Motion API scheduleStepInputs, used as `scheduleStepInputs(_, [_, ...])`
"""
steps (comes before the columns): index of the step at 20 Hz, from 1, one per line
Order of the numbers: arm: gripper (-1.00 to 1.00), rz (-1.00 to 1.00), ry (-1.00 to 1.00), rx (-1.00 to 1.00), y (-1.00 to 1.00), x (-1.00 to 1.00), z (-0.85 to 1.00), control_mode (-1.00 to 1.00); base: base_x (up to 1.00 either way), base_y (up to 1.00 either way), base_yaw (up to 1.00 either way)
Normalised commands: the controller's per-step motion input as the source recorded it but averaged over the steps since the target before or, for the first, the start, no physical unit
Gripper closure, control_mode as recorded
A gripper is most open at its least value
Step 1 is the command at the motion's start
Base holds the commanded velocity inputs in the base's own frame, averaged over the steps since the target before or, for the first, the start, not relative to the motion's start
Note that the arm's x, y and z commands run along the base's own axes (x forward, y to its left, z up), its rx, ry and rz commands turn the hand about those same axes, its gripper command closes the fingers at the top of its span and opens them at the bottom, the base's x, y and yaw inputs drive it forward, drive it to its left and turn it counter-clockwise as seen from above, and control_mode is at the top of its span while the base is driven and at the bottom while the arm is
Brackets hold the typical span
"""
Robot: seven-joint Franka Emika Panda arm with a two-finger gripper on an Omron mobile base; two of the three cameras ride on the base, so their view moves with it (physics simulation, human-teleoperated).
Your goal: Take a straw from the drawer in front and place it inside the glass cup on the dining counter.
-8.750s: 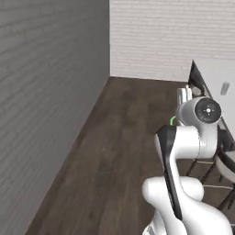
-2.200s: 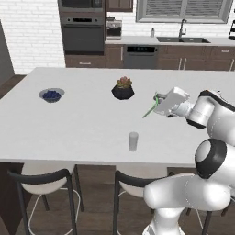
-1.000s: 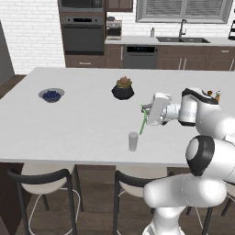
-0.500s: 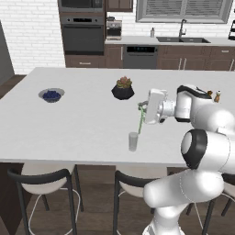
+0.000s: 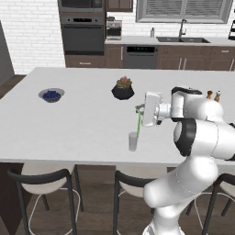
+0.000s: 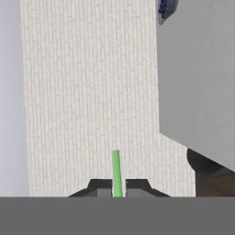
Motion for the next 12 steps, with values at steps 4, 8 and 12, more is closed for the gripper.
scheduleStepInputs(4, [1.0,0.0,0.05,-0.01,0.01,0.25,-0.23,-1.0,0.0,0.0,0.0])
scheduleStepInputs(8, [1.0,0.0,0.04,0.0,0.04,0.17,-0.1,-1.0,0.0,0.0,0.0])
scheduleStepInputs(12, [1.0,0.0,0.03,0.0,0.07,0.12,-0.04,-1.0,0.0,0.0,0.0])
